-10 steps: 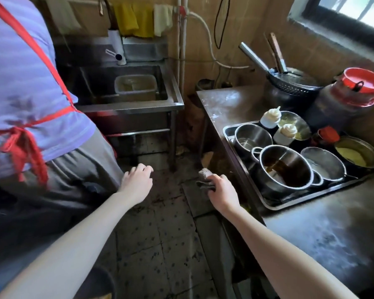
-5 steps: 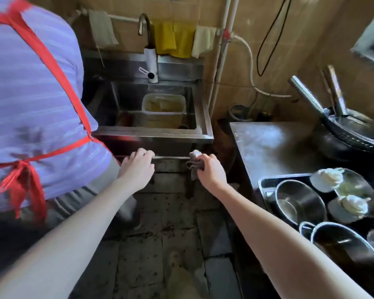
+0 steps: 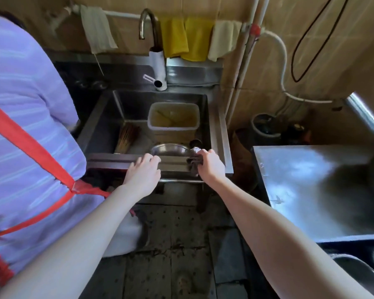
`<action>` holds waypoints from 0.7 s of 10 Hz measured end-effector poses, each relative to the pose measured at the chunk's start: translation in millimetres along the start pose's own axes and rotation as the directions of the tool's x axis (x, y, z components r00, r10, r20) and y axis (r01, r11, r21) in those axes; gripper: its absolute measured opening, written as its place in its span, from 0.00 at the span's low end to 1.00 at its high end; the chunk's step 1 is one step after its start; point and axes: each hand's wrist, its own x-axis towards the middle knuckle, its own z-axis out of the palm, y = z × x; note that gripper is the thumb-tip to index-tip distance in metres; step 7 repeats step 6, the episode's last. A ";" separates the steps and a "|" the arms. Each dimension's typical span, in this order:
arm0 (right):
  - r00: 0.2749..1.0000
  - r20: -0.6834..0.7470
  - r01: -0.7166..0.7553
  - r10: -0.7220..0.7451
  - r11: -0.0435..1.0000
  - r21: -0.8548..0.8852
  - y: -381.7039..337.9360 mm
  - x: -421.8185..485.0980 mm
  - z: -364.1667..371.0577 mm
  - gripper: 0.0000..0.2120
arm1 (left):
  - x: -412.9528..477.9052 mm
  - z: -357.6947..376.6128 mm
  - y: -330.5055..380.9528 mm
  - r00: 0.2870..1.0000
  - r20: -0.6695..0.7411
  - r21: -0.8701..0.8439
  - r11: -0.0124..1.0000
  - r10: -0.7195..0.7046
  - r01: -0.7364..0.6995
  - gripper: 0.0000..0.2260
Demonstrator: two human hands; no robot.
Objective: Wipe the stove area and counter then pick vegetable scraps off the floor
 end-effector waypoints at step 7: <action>0.999 0.051 -0.005 0.010 0.995 -0.098 4.2 8.9 -6.5 0.22 | 10.3 -19.6 -3.2 1.000 -0.019 -0.002 1.000 -0.007 0.007 0.16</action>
